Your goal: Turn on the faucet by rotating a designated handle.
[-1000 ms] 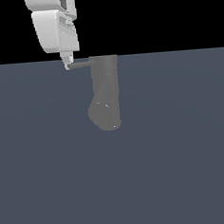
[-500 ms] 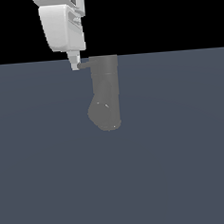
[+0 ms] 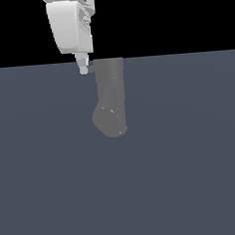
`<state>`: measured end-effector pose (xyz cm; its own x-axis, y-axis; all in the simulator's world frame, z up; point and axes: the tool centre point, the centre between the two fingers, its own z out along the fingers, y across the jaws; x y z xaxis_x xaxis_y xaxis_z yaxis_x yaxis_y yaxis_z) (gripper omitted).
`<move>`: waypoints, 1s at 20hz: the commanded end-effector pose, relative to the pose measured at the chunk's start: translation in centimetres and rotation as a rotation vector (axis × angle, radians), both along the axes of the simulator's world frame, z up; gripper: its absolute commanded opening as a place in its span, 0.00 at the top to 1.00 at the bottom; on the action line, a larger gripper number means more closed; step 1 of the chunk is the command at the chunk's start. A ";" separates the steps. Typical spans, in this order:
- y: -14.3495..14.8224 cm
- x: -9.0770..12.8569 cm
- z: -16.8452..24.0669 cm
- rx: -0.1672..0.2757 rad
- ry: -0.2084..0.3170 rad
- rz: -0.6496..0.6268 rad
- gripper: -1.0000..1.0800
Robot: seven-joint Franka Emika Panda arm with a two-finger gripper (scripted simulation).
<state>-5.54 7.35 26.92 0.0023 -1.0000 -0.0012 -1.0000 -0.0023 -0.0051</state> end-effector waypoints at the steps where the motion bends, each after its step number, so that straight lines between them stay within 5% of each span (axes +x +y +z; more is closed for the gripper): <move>1: -2.6 0.1 0.0 -0.002 0.002 -0.021 1.00; 14: -11.2 0.1 0.0 -0.001 0.005 -0.035 1.00; 15: -11.2 0.1 0.0 -0.001 0.005 -0.035 1.00; 16: -7.8 0.1 0.0 0.002 0.006 0.019 1.00; 20: -8.8 0.9 0.0 0.001 0.006 0.014 1.00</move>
